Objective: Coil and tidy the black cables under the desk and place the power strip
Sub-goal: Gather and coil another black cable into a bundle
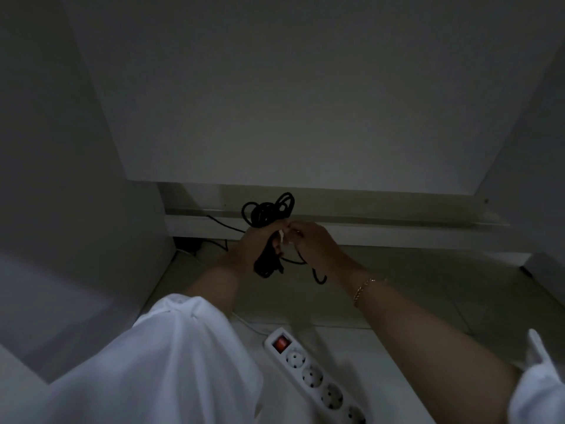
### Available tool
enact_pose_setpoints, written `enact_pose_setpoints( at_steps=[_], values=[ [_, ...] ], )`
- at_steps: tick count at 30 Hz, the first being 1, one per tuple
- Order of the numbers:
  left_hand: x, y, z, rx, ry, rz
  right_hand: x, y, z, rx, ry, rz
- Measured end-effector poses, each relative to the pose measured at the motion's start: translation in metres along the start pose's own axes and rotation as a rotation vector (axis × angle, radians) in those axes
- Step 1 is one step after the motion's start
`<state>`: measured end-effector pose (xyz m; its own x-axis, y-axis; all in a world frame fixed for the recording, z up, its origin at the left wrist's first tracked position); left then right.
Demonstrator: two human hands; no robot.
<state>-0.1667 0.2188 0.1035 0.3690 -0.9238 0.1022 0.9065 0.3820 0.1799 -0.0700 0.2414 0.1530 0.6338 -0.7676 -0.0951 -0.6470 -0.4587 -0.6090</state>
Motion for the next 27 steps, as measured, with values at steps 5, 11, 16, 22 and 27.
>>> enact_pose_setpoints(
  at_steps=[5,11,16,22,27],
  values=[
    [-0.007,-0.004,0.001,0.113,0.004,0.02,0.006,0.006,-0.009,0.089,-0.07,-0.038],
    [-0.004,-0.009,0.003,0.377,-0.005,-0.046,0.001,0.01,-0.017,-0.094,-0.035,-0.096],
    [-0.002,0.001,0.009,0.571,0.015,-0.135,-0.002,0.004,-0.015,-0.364,0.001,-0.098],
    [0.001,0.008,0.019,0.653,0.04,-0.189,0.004,-0.001,-0.016,-0.449,0.085,-0.245],
    [-0.002,0.014,0.019,0.738,0.027,-0.33,0.013,0.006,-0.002,-0.219,0.17,-0.467]
  ],
)
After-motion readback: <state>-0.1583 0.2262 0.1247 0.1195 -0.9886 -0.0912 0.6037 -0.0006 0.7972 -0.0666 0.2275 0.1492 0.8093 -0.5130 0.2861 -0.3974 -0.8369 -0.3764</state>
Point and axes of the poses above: each hand's wrist, its own x-axis away from the middle knuckle, its own y-axis out of the palm, z = x × y, the point moved 9 cm from there along -x, towards the middle knuckle, and after that the axes turned 3 degrees about y, right-handed, at the moved point
